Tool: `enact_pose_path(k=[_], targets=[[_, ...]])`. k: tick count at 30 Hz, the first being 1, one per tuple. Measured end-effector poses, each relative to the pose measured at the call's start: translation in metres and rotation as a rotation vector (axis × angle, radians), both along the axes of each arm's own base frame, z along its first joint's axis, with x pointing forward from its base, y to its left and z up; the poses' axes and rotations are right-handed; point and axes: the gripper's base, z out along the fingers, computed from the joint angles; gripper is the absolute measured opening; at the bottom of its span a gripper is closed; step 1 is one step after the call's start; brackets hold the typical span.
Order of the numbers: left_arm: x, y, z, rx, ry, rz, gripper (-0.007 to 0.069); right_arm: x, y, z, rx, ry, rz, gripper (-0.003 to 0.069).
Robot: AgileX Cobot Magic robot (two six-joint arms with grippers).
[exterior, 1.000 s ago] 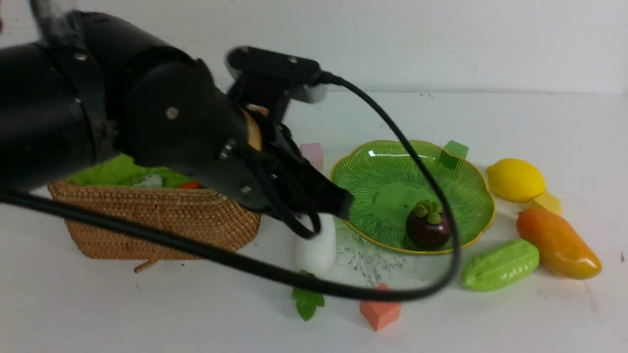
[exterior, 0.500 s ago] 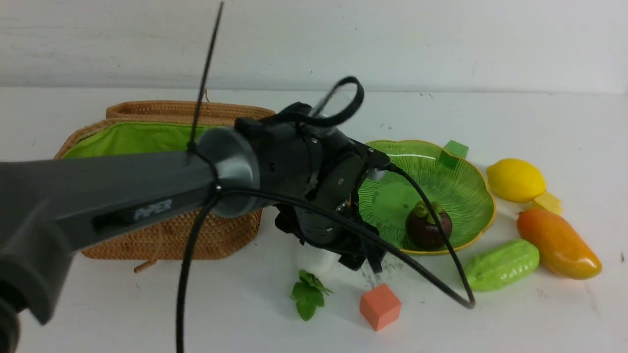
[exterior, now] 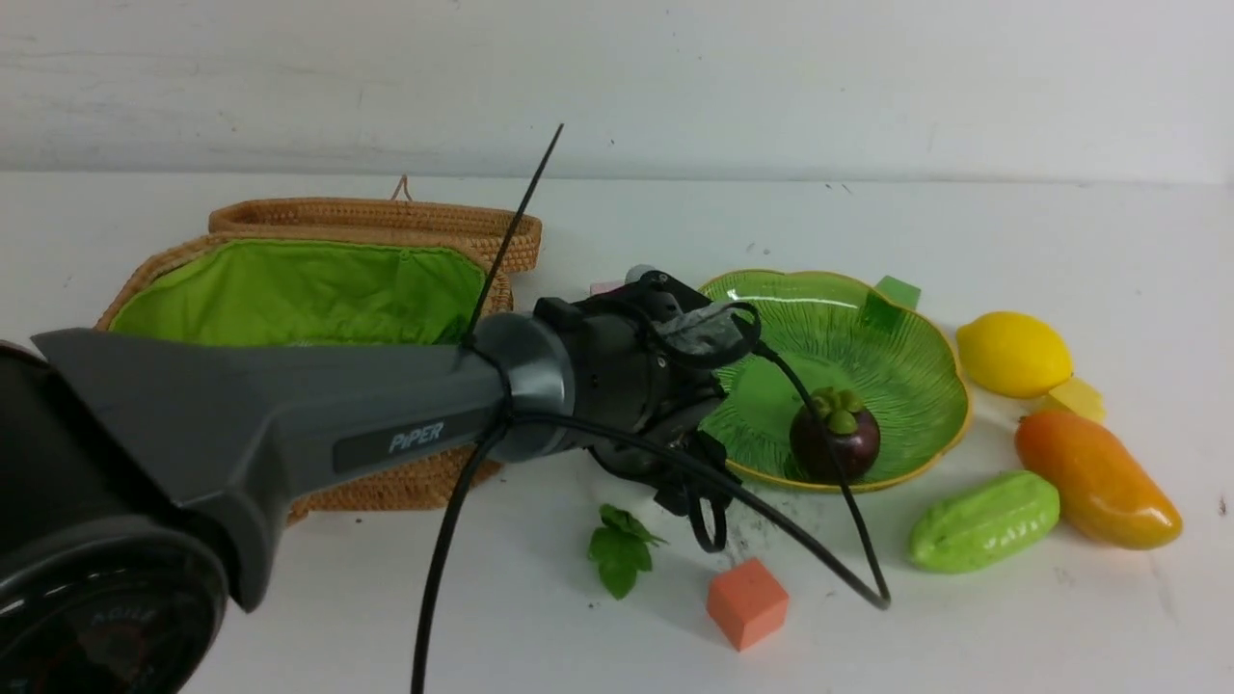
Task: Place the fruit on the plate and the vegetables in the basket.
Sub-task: Take a daikon with your left arm and place it on the basket on the left.
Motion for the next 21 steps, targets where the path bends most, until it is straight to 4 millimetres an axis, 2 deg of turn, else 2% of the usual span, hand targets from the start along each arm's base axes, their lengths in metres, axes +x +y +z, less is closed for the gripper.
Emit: enact_pose_path(k=[4,15,18,20,21], targets=[[-0.001,0.001,-0.001,-0.003,0.011,0.033,0.0522,0.0,0.0,0.0,0.0,0.0,0.0,0.0188],[-0.006,0.006,0.006,-0.01,0.067,0.109,0.0479,0.0,0.0,0.0,0.0,0.0,0.0,0.0191],[-0.009,0.009,0.016,-0.013,0.077,0.13,0.0395,0.0,0.0,0.0,0.0,0.0,0.0,0.0191],[-0.013,0.011,0.028,-0.039,0.082,0.147,0.0185,0.0,0.0,0.0,0.0,0.0,0.0,0.0191],[-0.014,0.011,0.031,-0.048,0.085,0.152,0.0125,0.0,0.0,0.0,0.0,0.0,0.0,0.0191]])
